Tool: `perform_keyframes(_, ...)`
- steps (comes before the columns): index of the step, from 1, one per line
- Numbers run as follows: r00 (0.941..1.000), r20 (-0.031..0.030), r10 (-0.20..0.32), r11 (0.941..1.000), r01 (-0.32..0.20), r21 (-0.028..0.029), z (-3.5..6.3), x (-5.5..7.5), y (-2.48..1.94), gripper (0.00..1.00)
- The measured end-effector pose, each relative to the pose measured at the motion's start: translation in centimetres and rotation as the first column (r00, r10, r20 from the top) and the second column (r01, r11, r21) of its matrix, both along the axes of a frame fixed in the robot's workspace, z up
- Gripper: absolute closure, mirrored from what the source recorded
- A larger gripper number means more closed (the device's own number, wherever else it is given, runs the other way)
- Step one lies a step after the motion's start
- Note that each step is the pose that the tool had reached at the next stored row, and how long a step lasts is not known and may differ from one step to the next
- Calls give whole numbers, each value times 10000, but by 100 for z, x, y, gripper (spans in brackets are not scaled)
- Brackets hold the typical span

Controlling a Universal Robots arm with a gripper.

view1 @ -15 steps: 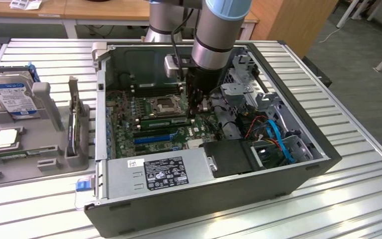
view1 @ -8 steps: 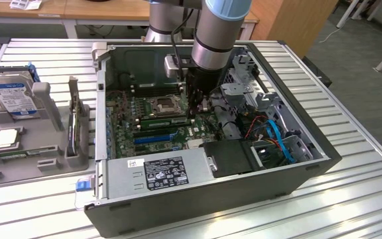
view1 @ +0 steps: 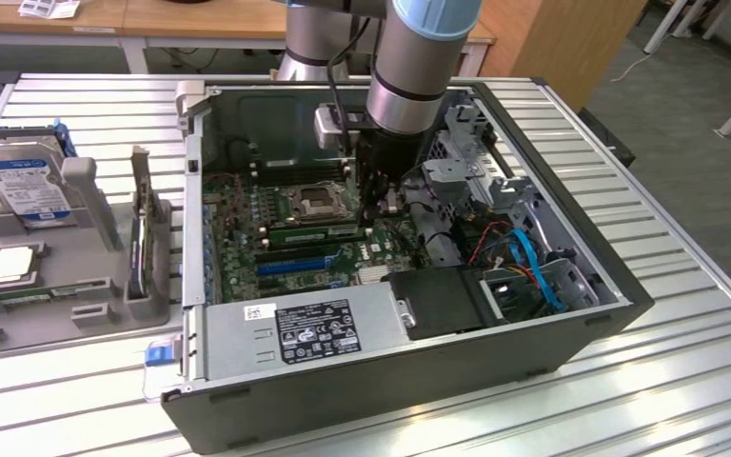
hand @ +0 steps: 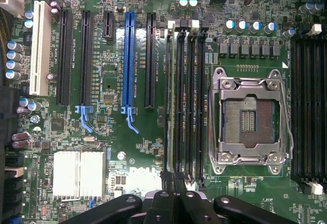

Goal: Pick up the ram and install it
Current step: 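Press down the ram until it locks into place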

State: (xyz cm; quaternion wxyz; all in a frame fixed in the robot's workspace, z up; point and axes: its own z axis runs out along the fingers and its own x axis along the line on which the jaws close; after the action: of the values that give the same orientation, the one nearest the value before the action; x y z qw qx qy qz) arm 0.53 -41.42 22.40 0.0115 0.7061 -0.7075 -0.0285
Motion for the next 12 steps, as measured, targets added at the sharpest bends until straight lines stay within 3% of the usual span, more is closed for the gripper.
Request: perform_keyframes(12, 10000, 0, -1, 10000, 1, 0, -8, 0, 0, 90)
